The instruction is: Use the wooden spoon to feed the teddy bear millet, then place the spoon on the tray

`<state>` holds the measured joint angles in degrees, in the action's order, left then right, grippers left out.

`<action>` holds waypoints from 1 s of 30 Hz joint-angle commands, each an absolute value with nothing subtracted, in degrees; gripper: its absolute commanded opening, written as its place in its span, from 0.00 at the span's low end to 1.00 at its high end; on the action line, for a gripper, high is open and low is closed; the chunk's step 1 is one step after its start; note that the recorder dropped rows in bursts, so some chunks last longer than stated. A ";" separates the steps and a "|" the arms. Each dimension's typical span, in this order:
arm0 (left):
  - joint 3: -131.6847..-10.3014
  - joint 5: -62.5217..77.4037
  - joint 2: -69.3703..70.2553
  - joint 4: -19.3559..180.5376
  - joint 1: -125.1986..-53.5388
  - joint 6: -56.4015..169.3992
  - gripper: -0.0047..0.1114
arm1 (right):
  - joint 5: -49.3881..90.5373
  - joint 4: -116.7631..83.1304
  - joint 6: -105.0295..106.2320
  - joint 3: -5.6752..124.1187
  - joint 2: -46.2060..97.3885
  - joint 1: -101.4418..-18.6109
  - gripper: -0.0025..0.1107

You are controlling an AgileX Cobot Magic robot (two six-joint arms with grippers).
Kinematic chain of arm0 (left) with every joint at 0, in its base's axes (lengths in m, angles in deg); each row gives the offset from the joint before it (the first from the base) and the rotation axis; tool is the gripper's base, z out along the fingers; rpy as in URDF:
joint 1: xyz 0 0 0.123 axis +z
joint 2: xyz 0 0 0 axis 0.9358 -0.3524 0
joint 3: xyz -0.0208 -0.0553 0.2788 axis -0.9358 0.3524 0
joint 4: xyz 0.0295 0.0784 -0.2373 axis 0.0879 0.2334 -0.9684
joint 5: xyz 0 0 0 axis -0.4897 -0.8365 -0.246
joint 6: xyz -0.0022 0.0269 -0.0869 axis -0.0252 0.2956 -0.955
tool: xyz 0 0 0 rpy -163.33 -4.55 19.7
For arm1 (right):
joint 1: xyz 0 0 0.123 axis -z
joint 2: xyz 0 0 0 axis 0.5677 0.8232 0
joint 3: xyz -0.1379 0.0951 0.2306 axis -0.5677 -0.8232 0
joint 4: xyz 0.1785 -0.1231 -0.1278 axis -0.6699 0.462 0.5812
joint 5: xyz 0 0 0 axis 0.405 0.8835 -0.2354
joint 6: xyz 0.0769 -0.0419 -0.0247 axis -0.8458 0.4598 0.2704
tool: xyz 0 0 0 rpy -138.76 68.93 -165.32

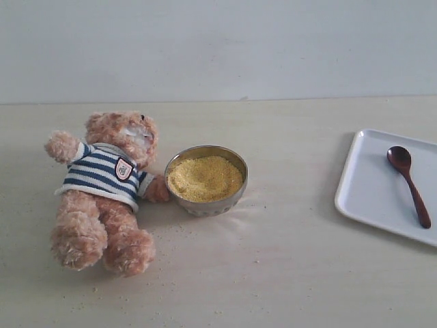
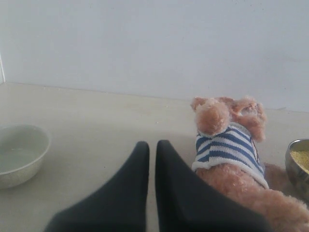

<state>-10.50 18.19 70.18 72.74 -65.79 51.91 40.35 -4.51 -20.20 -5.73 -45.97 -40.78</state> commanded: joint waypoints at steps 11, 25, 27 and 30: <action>-10.30 17.75 70.26 72.68 -65.93 51.42 0.08 | 39.01 -8.99 -20.63 -5.68 -46.21 -40.93 0.02; -10.30 23.95 70.26 72.68 -65.93 51.42 0.08 | 39.01 -8.99 -20.63 -5.68 -46.21 -40.93 0.02; -10.30 23.95 70.26 72.68 -65.93 51.42 0.08 | 39.01 -8.99 -20.63 -5.68 -46.21 -40.93 0.02; -10.30 23.95 70.26 72.68 -65.93 51.42 0.08 | 39.01 -8.99 -20.63 -5.68 -46.21 -40.93 0.02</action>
